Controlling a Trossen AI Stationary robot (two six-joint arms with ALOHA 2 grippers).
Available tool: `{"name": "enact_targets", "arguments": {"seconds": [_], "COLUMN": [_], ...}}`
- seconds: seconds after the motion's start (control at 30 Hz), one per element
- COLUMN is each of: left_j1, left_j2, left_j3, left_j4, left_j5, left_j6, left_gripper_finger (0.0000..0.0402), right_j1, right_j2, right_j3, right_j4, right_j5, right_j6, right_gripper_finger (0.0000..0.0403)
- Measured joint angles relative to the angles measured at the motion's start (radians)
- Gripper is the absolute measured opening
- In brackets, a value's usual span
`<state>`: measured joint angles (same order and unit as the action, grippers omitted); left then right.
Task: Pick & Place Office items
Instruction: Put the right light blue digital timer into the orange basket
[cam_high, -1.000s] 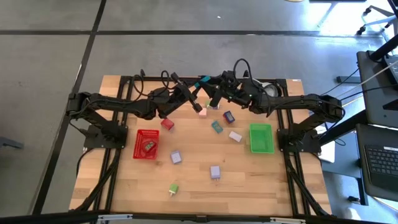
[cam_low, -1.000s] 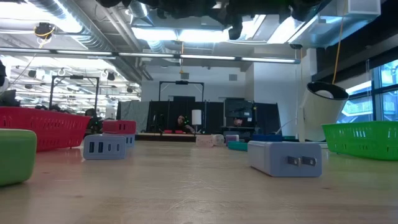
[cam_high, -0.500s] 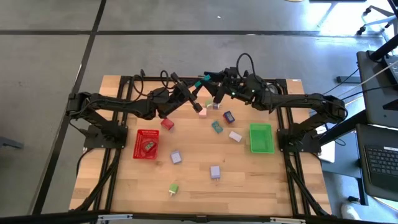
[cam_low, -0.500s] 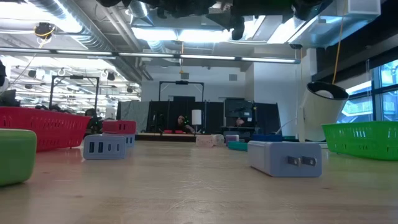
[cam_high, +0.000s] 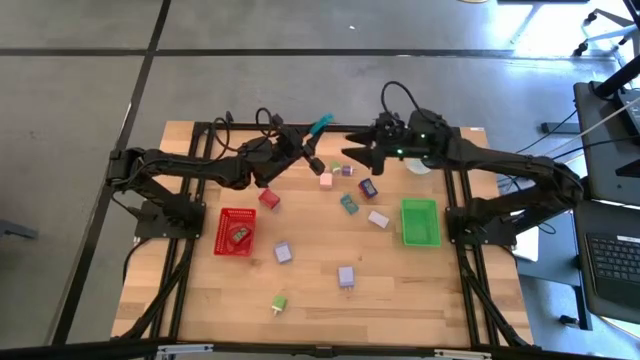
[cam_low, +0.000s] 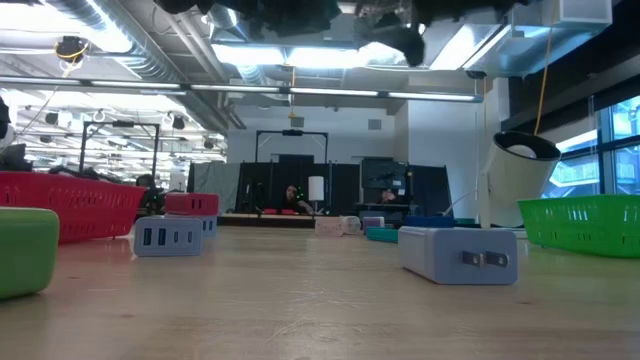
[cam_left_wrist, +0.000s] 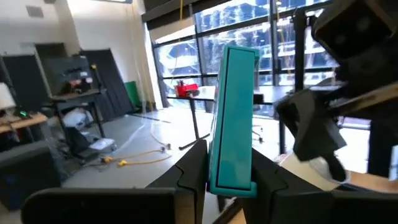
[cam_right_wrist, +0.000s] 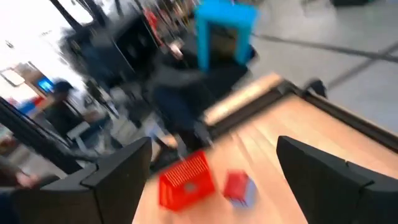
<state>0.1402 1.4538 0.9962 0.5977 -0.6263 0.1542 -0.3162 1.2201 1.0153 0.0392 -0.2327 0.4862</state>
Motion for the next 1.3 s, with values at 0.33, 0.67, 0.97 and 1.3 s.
{"name": "enact_targets", "arguments": {"seconds": [0.33, 0.67, 0.97, 1.3], "left_j1": [-0.022, -0.139, -0.371, -0.43], "left_j2": [-0.068, -0.176, -0.209, -0.171], "left_j3": [0.0, 0.0, -0.001, -0.142], "left_j4": [-0.39, -0.983, -1.596, -1.715], "left_j5": [0.221, 0.688, 0.742, 0.621], "left_j6": [-0.466, -0.982, -1.424, -1.781], "left_gripper_finger": [0.0065, 0.0065, 0.0065, 0.0065], "right_j1": [0.0, 0.0, 0.001, 0.001], "right_j2": [-0.085, -0.079, -0.079, -0.079], "right_j3": [0.0, -0.001, -0.001, -0.001], "right_j4": [-0.316, -0.377, -0.399, -0.399], "right_j5": [0.042, 0.068, 0.068, 0.068], "right_j6": [-0.105, -0.176, -0.271, -0.315], "right_gripper_finger": [0.0345, 0.0345, 0.0345, 0.0345]}}
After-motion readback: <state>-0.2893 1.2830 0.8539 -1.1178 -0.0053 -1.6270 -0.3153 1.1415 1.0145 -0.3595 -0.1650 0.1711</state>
